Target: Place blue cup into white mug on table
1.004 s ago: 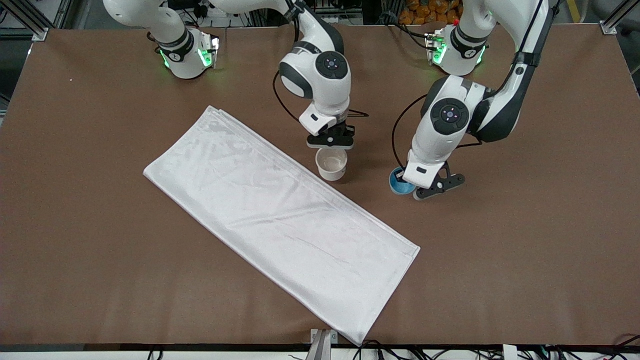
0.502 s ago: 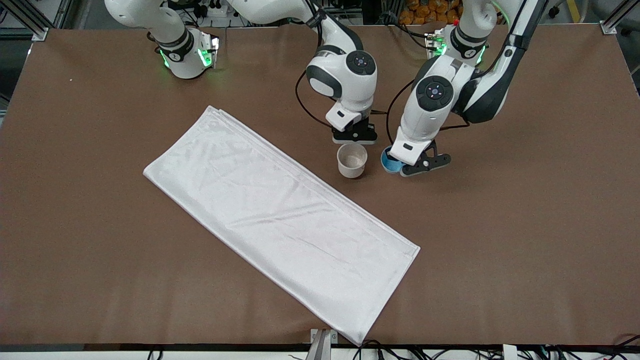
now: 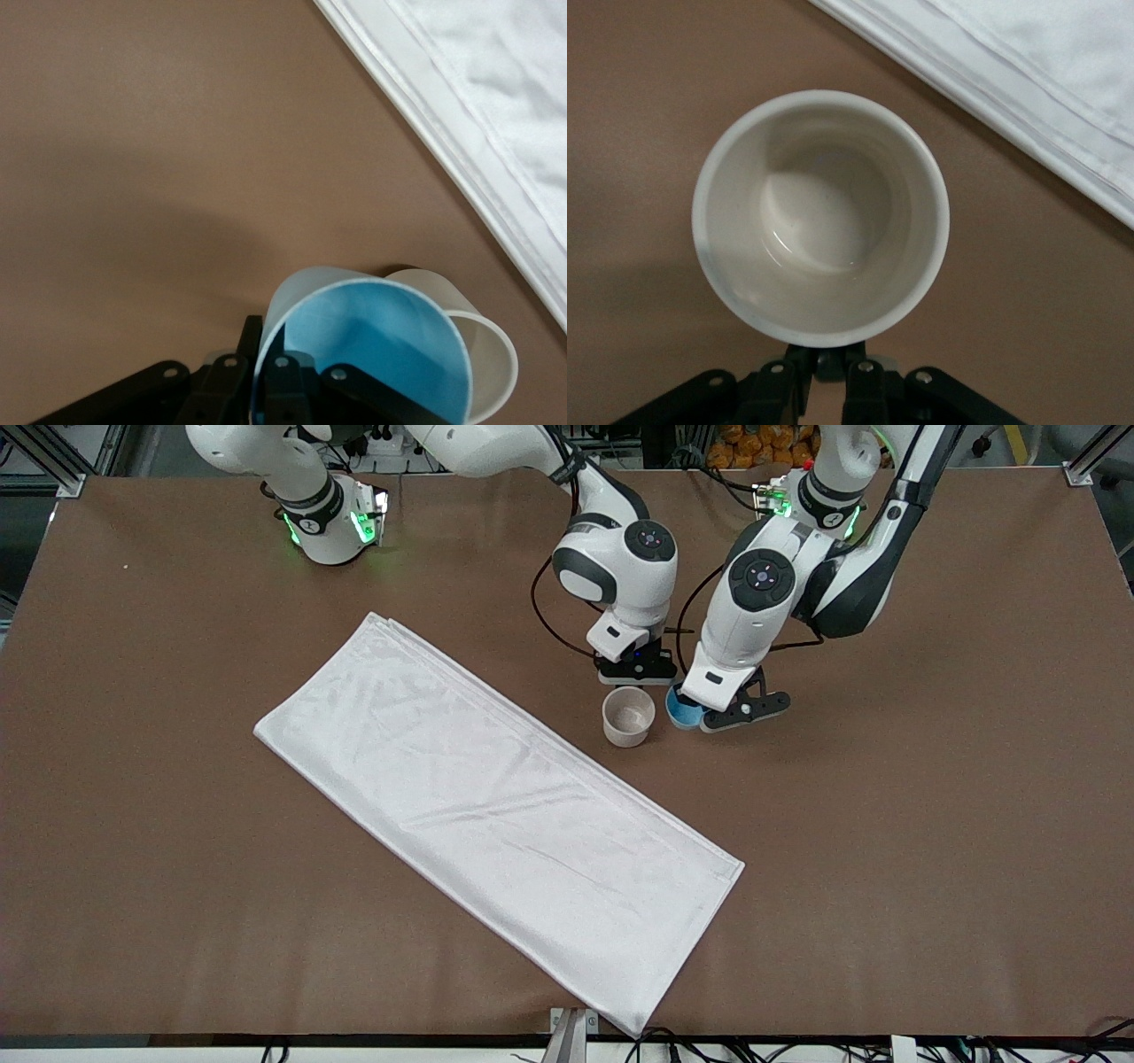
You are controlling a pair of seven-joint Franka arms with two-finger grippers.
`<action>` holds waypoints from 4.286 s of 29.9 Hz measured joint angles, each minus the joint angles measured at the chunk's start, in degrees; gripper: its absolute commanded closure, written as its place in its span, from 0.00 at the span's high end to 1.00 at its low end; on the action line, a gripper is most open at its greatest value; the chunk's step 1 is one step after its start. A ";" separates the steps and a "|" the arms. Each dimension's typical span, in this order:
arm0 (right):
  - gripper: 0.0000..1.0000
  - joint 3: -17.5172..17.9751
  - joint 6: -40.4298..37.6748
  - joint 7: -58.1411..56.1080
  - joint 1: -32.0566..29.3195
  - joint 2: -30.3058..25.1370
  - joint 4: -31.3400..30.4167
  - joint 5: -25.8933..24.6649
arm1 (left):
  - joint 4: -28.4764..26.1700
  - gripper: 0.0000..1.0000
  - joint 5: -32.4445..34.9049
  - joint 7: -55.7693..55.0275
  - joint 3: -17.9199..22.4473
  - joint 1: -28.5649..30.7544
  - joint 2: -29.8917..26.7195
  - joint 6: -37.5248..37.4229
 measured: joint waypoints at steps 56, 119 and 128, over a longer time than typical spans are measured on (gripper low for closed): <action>1.00 -0.53 1.84 -0.34 0.68 -10.14 -10.30 -2.14 | -3.55 0.00 -0.05 -3.50 -6.57 1.99 -1.96 11.00; 1.00 -1.60 -34.48 -50.34 -41.98 -44.06 -7.22 0.29 | 2.94 1.00 -0.06 -5.08 -7.66 -0.04 7.52 7.45; 1.00 -1.54 -34.48 -54.44 -45.72 -44.06 -7.22 0.45 | 3.17 1.00 -0.06 -5.31 -7.45 0.25 7.28 7.48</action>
